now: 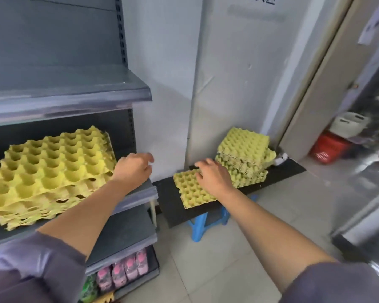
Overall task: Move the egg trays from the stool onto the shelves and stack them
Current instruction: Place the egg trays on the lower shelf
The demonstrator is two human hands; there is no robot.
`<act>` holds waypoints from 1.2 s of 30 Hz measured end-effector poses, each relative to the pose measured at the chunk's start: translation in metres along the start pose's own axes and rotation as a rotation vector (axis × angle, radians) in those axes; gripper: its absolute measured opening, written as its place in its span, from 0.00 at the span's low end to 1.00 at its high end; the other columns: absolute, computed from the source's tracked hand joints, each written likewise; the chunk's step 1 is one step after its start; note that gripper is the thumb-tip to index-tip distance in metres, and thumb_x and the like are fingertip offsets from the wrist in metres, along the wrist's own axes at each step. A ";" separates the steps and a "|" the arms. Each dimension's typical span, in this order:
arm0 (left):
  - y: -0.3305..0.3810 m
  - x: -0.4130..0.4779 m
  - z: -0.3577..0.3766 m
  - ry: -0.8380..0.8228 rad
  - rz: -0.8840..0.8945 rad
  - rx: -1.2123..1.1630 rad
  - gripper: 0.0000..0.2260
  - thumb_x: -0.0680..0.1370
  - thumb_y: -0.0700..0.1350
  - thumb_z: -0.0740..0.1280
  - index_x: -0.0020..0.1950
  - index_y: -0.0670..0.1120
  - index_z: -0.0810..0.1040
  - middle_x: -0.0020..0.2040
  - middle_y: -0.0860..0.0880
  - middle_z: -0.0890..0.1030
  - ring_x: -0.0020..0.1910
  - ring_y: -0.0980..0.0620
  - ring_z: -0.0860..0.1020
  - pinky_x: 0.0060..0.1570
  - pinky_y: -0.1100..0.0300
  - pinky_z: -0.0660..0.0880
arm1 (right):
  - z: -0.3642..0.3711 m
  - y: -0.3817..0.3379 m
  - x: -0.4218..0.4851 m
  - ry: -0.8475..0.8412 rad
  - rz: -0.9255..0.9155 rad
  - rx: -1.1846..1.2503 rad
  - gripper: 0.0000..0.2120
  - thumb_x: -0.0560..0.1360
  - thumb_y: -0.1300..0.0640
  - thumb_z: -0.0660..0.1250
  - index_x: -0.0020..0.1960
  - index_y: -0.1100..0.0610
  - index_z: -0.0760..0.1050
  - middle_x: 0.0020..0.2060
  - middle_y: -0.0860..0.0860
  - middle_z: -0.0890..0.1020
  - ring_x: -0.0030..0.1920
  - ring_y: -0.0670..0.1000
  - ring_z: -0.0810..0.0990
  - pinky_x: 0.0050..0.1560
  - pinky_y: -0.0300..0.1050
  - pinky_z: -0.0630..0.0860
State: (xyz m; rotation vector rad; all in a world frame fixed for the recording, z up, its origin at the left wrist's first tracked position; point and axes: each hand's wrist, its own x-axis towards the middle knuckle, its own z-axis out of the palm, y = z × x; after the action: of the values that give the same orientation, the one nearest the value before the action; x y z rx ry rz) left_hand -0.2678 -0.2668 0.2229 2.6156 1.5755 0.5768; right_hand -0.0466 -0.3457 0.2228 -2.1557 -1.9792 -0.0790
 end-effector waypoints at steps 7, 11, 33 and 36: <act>0.050 0.097 0.069 -0.105 0.097 -0.056 0.12 0.79 0.45 0.58 0.61 0.49 0.73 0.55 0.50 0.79 0.55 0.47 0.75 0.52 0.55 0.71 | 0.004 0.090 0.044 -0.053 0.128 -0.034 0.18 0.79 0.52 0.60 0.68 0.53 0.71 0.61 0.55 0.75 0.60 0.59 0.75 0.55 0.51 0.73; 0.071 0.138 0.099 -0.180 0.109 -0.056 0.13 0.79 0.44 0.56 0.61 0.50 0.73 0.55 0.50 0.79 0.57 0.47 0.74 0.55 0.55 0.70 | 0.011 0.131 0.068 -0.089 0.190 -0.047 0.19 0.80 0.51 0.59 0.70 0.52 0.68 0.64 0.54 0.73 0.62 0.59 0.72 0.58 0.51 0.71; 0.101 0.232 0.273 -0.430 -0.272 -0.107 0.15 0.78 0.45 0.57 0.64 0.54 0.73 0.59 0.51 0.78 0.59 0.48 0.75 0.58 0.53 0.71 | 0.135 0.306 0.213 -0.396 0.064 0.047 0.19 0.79 0.53 0.59 0.69 0.54 0.68 0.62 0.56 0.73 0.61 0.58 0.74 0.56 0.52 0.74; 0.086 0.240 0.304 -0.481 -0.306 -0.104 0.14 0.78 0.46 0.57 0.62 0.54 0.73 0.58 0.51 0.77 0.58 0.48 0.74 0.57 0.53 0.70 | 0.168 0.313 0.228 -0.443 0.069 0.051 0.18 0.79 0.53 0.59 0.68 0.54 0.68 0.60 0.55 0.74 0.59 0.58 0.75 0.54 0.52 0.74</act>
State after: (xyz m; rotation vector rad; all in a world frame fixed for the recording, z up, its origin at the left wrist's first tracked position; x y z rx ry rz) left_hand 0.0054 -0.0543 0.0294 2.1524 1.6683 0.0039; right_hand 0.2678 -0.1131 0.0624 -2.3600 -2.0880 0.4953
